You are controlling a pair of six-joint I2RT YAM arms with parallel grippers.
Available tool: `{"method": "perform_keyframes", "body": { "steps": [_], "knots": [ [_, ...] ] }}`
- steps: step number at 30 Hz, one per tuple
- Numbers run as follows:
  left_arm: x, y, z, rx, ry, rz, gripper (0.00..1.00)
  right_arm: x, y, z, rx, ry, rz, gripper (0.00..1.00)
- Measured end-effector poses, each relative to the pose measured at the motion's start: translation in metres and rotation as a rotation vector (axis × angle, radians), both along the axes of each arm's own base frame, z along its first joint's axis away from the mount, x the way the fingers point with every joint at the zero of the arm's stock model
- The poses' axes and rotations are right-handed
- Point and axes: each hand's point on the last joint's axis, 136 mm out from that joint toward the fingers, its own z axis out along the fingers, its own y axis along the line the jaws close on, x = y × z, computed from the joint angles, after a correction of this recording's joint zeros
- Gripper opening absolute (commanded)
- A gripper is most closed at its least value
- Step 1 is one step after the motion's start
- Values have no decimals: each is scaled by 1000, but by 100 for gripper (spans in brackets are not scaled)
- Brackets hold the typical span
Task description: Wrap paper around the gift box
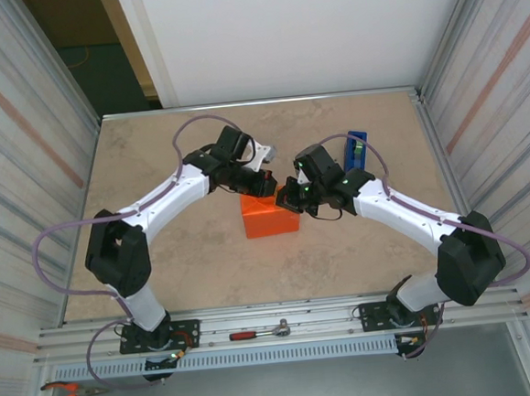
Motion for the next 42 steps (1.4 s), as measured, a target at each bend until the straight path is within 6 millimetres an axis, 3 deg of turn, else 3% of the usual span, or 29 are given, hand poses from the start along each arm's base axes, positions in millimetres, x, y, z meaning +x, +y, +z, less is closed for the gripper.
{"method": "perform_keyframes", "body": {
  "steps": [13, 23, 42],
  "knots": [
    [-2, 3, 4, -4, -15, -5, 3, -1, -1, 0, 3, -5, -1, 0],
    [-8, 17, 42, -41, -104, -14, 1, -1, -1, 0, 5, -7, -1, 0],
    [-27, 28, 6, 6, -35, -35, 0, -1, -1, 1, 7, -9, -1, 0]
  ]
}}
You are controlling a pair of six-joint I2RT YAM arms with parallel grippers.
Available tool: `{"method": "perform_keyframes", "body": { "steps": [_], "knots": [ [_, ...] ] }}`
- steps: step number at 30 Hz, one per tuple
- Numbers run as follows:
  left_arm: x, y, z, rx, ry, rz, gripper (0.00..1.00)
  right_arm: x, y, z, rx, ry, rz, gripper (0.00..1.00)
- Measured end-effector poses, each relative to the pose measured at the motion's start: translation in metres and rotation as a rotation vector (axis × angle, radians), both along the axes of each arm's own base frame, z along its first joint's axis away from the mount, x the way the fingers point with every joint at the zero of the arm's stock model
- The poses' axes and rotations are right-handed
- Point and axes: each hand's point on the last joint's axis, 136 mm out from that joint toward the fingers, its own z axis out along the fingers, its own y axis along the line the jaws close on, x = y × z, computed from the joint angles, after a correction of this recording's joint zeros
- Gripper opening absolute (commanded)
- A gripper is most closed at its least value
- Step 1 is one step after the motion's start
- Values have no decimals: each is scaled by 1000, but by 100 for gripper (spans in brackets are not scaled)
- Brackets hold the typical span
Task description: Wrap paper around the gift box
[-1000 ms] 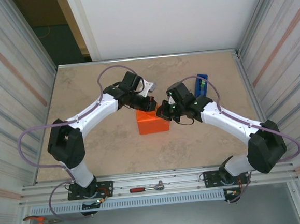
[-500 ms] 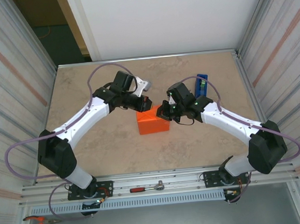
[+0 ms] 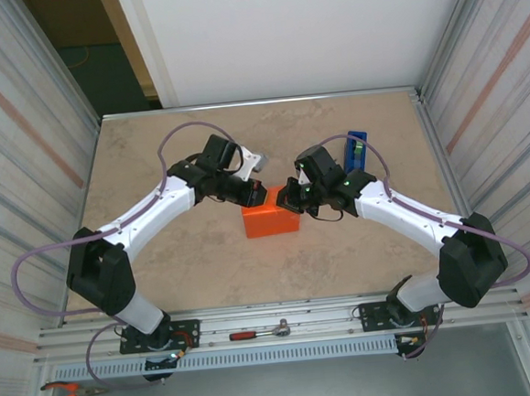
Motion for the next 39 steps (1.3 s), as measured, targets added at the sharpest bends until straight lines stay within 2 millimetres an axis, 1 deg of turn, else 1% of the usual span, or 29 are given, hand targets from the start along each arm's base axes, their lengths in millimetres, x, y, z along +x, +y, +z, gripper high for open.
{"method": "perform_keyframes", "body": {
  "steps": [6, 15, 18, 21, 39],
  "knots": [
    [-1, 1, -5, 4, 7, 0, 0, 0, 0, 0, 2, 4, -4, 0],
    [0, 1, -6, 0, -6, -1, 0, 1, 0, 0, 4, 1, -5, 0],
    [0, 1, -6, -1, -10, -4, 0, 0, 0, 1, 3, 1, -5, 8],
    [0, 1, -7, -1, -10, -4, 0, 0, 0, 2, 1, 4, -5, 12],
    [0, -1, -7, -8, -17, -7, 0, -2, -2, 4, -17, 13, 1, 14]
  ]
}}
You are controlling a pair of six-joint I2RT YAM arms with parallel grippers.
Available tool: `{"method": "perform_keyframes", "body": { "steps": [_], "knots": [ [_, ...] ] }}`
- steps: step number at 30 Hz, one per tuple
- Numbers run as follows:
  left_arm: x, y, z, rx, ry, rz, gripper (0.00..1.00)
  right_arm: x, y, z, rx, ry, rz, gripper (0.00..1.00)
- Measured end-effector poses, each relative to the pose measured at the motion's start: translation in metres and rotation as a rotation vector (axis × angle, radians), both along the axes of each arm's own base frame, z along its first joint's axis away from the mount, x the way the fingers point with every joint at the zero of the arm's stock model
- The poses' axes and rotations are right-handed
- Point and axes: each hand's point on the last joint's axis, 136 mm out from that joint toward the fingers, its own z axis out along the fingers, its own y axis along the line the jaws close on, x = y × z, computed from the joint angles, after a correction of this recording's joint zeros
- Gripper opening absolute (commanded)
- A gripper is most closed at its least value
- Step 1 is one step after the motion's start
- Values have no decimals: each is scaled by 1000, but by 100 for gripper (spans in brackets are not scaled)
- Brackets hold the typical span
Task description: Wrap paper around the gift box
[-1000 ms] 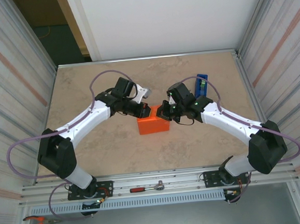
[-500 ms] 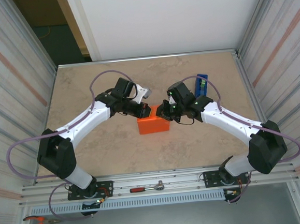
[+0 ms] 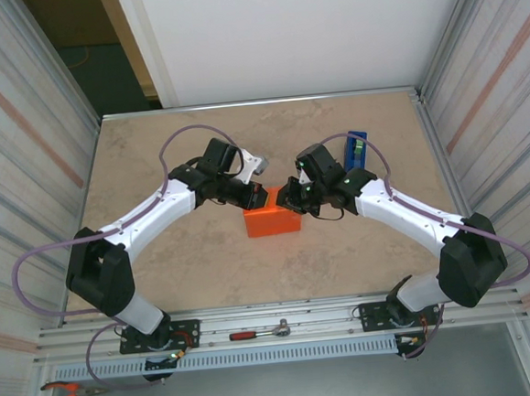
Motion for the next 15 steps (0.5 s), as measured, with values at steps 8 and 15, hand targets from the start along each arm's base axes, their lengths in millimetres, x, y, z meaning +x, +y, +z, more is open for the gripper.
{"method": "perform_keyframes", "body": {
  "steps": [8, 15],
  "knots": [
    [0, 0, 0, 0, 1, 1, 0, 0, 1, 1, -6, -4, 17, 17],
    [0, 0, 0, 0, 0, 0, 0, 0, 2, 2, -8, -8, 29, 19]
  ]
}}
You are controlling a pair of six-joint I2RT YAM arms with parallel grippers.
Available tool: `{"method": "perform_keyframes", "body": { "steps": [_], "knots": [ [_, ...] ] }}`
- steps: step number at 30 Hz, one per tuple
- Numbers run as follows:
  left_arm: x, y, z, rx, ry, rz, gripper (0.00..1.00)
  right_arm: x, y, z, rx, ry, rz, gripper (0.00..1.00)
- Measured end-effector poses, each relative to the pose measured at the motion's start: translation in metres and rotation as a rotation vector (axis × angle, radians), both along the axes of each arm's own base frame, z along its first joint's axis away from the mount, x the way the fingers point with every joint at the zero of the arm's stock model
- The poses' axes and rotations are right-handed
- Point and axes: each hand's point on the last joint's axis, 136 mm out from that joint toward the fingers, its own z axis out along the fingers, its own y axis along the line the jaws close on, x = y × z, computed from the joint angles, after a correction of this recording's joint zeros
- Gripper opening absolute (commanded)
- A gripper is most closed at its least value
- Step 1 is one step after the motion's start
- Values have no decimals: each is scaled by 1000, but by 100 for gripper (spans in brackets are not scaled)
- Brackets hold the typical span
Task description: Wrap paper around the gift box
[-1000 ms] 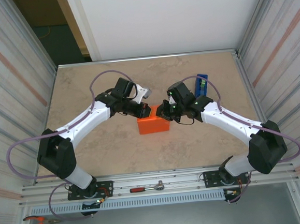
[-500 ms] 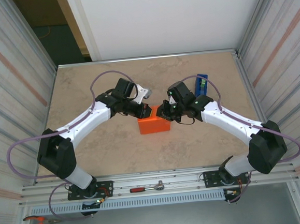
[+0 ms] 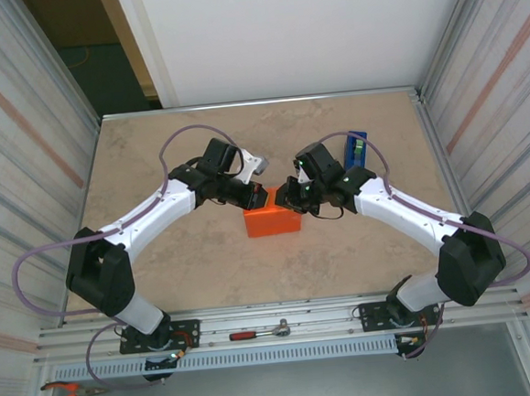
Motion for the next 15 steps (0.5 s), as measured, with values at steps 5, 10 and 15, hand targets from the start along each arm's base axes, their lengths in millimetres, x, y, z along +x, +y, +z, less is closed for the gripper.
{"method": "perform_keyframes", "body": {
  "steps": [5, 10, 15],
  "knots": [
    [0, 0, 0, 0, 0, 0, 0, 0, 0, 0, 0, -3, 4, 20],
    [0, 0, -1, 1, 0, 1, 0, -1, -1, 1, -13, -5, 15, 22],
    [1, -1, -1, 0, -5, -1, 0, -1, -4, 1, -19, 1, 11, 22]
  ]
}}
